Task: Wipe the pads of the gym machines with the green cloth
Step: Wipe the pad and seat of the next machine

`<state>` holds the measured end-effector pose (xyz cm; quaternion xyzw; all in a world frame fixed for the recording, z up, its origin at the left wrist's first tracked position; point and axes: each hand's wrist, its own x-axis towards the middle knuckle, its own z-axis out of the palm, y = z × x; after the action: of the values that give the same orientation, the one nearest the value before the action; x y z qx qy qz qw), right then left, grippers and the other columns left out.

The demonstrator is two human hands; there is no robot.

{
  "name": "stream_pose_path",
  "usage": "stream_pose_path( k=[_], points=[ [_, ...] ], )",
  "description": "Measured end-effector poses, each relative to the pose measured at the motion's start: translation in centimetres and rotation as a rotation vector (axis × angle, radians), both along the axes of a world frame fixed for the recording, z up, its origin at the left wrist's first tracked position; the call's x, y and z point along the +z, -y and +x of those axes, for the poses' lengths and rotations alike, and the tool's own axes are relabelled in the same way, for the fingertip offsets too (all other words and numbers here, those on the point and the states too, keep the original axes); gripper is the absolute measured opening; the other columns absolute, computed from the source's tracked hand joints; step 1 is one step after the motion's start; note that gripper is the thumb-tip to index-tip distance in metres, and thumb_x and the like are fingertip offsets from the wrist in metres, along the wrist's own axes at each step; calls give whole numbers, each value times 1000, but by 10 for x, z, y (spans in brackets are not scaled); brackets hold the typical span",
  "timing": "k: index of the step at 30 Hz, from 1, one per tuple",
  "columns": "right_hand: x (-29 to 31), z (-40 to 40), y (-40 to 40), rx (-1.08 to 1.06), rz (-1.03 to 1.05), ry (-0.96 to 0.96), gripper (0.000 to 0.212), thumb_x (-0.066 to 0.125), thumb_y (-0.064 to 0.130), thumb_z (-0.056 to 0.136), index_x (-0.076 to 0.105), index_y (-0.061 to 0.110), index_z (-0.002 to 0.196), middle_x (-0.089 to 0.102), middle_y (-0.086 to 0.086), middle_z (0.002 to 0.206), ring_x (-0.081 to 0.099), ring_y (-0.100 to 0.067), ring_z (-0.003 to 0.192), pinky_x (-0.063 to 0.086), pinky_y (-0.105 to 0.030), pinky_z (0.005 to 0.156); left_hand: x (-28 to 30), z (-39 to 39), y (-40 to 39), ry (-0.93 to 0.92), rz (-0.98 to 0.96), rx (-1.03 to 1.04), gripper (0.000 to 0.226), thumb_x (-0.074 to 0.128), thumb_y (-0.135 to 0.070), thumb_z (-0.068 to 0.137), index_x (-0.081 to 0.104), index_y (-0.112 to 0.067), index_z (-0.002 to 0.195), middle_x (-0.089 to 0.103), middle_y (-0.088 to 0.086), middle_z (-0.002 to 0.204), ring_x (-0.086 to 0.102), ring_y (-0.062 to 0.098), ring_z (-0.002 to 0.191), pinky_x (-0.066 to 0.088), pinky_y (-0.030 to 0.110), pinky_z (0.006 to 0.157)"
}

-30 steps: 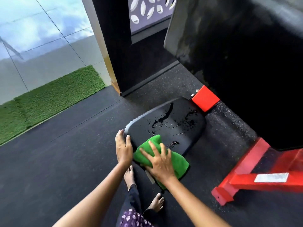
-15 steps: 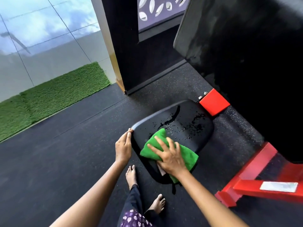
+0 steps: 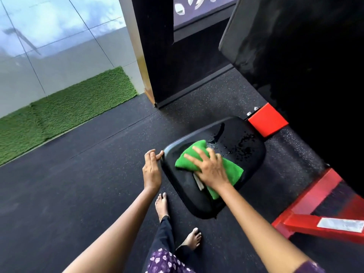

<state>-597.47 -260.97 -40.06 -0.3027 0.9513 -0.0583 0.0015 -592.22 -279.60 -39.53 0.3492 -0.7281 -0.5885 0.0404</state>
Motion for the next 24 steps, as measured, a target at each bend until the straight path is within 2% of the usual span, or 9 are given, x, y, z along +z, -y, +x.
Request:
stream_pose_path(
  k=[2, 4, 7, 11, 14, 16, 18, 20, 24],
  points=[
    [9, -14, 29, -296, -40, 130, 63, 80, 37, 69, 57, 37, 128, 53, -3, 136, 49, -39, 111, 45, -51, 81, 0, 0, 2, 4, -14, -11, 43, 23, -51, 91, 47, -21, 112, 70, 2, 109, 59, 20, 112, 39, 43, 103],
    [16, -13, 61, -435, -80, 206, 56, 72, 44, 77, 55, 37, 130, 49, -3, 141, 47, -41, 117, 41, -57, 88, 2, -1, 1, -6, -30, 2, 44, 24, -48, 93, 48, -17, 114, 70, 3, 108, 60, 22, 110, 40, 39, 100],
    [10, 14, 70, -189, -46, 125, 59, 72, 44, 68, 58, 39, 126, 55, -1, 135, 54, -39, 108, 48, -55, 80, 0, -1, 0, -13, -11, 62, 44, 25, -47, 93, 49, -14, 111, 70, 4, 102, 63, 25, 103, 43, 41, 96],
    [3, 12, 14, 230, -53, 17, 56, 43, 48, 73, 55, 43, 127, 55, 3, 134, 43, -30, 106, 50, -45, 77, 1, -8, -2, 18, 15, 85, 37, 27, -43, 98, 46, -13, 106, 67, 0, 97, 64, 26, 101, 43, 33, 92],
    [10, -22, 9, 96, 3, 114, 58, 64, 38, 76, 50, 43, 132, 48, 3, 141, 45, -35, 114, 43, -46, 85, 6, -14, -6, 47, -40, 48, 28, 30, -27, 104, 47, -7, 110, 68, 4, 102, 62, 26, 99, 36, 25, 79],
    [18, -35, 39, -189, 6, 235, 56, 60, 41, 86, 40, 46, 138, 33, 6, 151, 35, -35, 126, 32, -46, 96, 7, -16, -11, 50, -93, 9, 33, 32, -34, 101, 47, -7, 113, 65, 8, 108, 57, 25, 98, 33, 25, 78],
    [23, -30, 66, -291, -10, 263, 53, 51, 47, 91, 33, 45, 142, 24, 6, 155, 24, -34, 134, 25, -48, 103, 5, -18, -18, 38, -143, -9, 48, 27, -43, 93, 47, -5, 115, 59, 11, 113, 53, 27, 103, 34, 31, 87],
    [22, -22, 69, -158, -23, 284, 56, 53, 44, 90, 33, 44, 143, 25, 5, 155, 25, -36, 135, 25, -51, 103, 5, -22, -23, 38, -156, 28, 56, 24, -44, 89, 46, -2, 118, 54, 14, 117, 49, 30, 108, 34, 40, 97],
    [10, -26, 15, 151, 14, 110, 69, 76, 42, 66, 52, 43, 130, 53, 4, 136, 52, -34, 108, 47, -43, 77, 5, -30, -28, 56, -245, -7, 64, 24, -42, 88, 44, 3, 129, 49, 18, 129, 43, 34, 121, 25, 43, 108]
  ],
)
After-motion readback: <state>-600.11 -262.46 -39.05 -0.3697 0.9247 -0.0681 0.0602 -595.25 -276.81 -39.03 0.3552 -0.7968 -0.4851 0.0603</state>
